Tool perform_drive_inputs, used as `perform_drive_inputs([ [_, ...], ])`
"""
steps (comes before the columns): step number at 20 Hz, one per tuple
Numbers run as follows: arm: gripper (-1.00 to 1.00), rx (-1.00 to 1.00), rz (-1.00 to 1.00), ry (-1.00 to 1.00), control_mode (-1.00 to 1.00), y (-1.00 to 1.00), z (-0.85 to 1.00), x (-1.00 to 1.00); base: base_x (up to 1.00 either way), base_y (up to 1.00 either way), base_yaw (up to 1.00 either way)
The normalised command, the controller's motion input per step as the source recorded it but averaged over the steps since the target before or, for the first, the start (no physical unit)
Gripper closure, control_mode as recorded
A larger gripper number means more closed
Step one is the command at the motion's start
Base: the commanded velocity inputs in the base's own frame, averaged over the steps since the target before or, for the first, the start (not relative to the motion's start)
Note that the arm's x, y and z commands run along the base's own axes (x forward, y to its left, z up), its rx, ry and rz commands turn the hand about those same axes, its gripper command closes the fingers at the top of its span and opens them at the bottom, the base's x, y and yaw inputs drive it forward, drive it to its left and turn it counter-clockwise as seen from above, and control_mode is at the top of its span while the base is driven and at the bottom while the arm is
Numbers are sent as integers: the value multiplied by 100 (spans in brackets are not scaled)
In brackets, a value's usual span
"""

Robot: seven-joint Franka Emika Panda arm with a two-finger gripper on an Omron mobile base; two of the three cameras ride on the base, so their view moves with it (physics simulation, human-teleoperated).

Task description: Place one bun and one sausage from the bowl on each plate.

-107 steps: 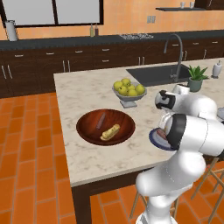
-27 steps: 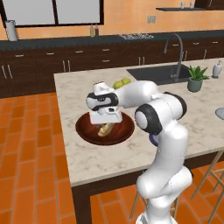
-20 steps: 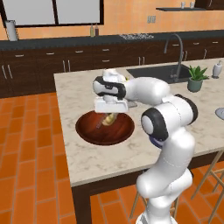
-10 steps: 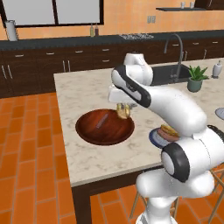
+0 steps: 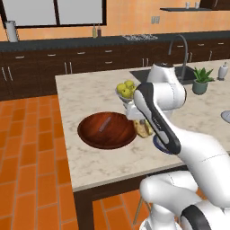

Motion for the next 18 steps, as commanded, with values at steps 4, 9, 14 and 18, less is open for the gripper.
perform_drive_inputs([
  [4,100,-3,0,9,-100,-3,-21,-14,0,0,0],
  [9,100,0,0,0,-100,-9,0,0,0,0,0],
  [14,100,0,0,0,100,0,0,0,-1,-89,0],
  [18,100,0,0,0,100,0,0,0,0,-100,0],
])
